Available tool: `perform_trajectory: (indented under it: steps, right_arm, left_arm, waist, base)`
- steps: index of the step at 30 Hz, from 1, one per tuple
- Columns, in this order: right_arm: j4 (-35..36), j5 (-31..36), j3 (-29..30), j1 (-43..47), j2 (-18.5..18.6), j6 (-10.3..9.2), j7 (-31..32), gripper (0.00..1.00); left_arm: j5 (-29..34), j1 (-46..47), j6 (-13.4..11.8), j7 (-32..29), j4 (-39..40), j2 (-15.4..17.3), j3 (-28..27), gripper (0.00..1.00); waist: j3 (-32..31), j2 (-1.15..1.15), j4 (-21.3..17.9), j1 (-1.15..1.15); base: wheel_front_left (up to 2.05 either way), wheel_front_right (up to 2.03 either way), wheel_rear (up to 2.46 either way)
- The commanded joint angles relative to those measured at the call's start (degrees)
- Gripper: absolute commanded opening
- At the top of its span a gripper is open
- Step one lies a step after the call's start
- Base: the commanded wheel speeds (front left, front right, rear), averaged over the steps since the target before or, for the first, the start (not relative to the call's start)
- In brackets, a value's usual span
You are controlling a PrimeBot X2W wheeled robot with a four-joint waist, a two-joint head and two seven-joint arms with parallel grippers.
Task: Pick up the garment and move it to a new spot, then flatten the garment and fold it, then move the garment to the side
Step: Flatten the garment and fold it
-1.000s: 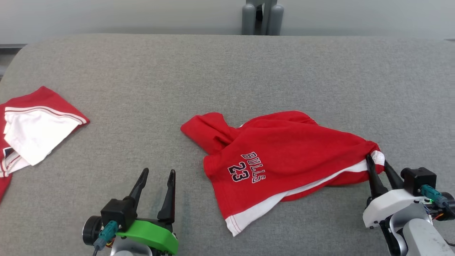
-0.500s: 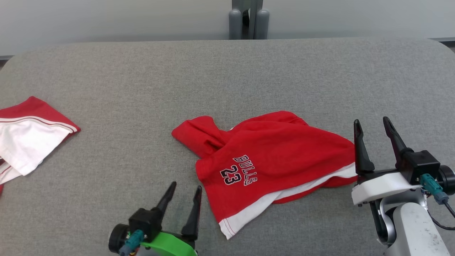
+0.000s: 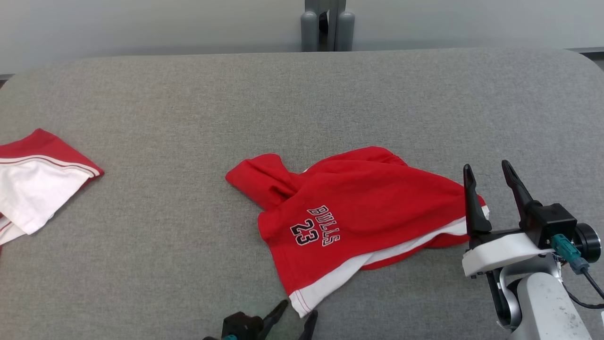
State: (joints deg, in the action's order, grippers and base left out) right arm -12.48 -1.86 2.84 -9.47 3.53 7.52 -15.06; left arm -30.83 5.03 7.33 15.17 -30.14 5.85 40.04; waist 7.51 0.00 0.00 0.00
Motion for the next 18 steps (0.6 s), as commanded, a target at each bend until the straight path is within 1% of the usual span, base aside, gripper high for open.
perform_trajectory:
  steps: [1,5,13,14,16,17,18]
  right_arm:
    - [-0.03,0.46,0.01,0.23,0.10,-0.06,-0.16,1.00]
    - [-0.34,0.30,-0.61,-0.32,0.26,-0.06,-0.16,1.00]
    - [0.10,0.29,-1.45,-1.44,0.46,-0.06,-0.16,1.00]
    - [0.00,0.13,-1.47,-1.53,0.65,-0.06,-0.16,1.00]
    - [-0.22,-0.16,-1.53,-1.57,0.81,-0.06,-0.16,1.00]
    - [-0.36,-0.26,-1.55,-1.53,0.88,-0.06,-0.16,1.00]
    - [-0.46,-0.34,-1.49,-1.50,0.94,-0.06,-0.16,1.00]
  left_arm:
    - [-0.44,1.60,0.24,-0.03,0.07,0.59,0.50,1.00]
    - [-2.65,2.75,0.24,-0.03,0.26,1.52,3.70,1.00]
    - [-5.14,5.35,0.24,-0.03,-0.33,1.64,4.01,1.00]
    - [-5.29,5.43,0.24,-0.03,-0.38,1.69,4.15,0.79]
    - [-5.54,5.79,0.24,-0.03,-0.49,1.77,4.31,0.11]
    - [-5.69,5.97,0.24,-0.03,-0.51,1.79,4.42,0.00]
    - [-5.90,6.04,0.24,-0.03,-0.46,1.78,4.42,0.00]
  waist:
    - [0.13,0.00,0.07,0.00]
    - [0.42,0.00,0.02,0.00]
    - [1.58,0.00,-0.78,0.00]
    - [1.69,0.00,-0.88,0.00]
    - [1.87,0.00,-1.08,0.00]
    - [1.93,0.00,-1.17,0.00]
    - [1.95,0.00,-1.23,0.00]
  base:
    - [0.00,0.00,0.00]
    - [0.00,0.00,0.00]
    - [0.00,0.00,0.00]
    - [0.00,0.00,0.00]
    - [0.00,0.00,0.00]
    - [0.00,0.00,0.00]
    - [0.00,0.00,0.00]
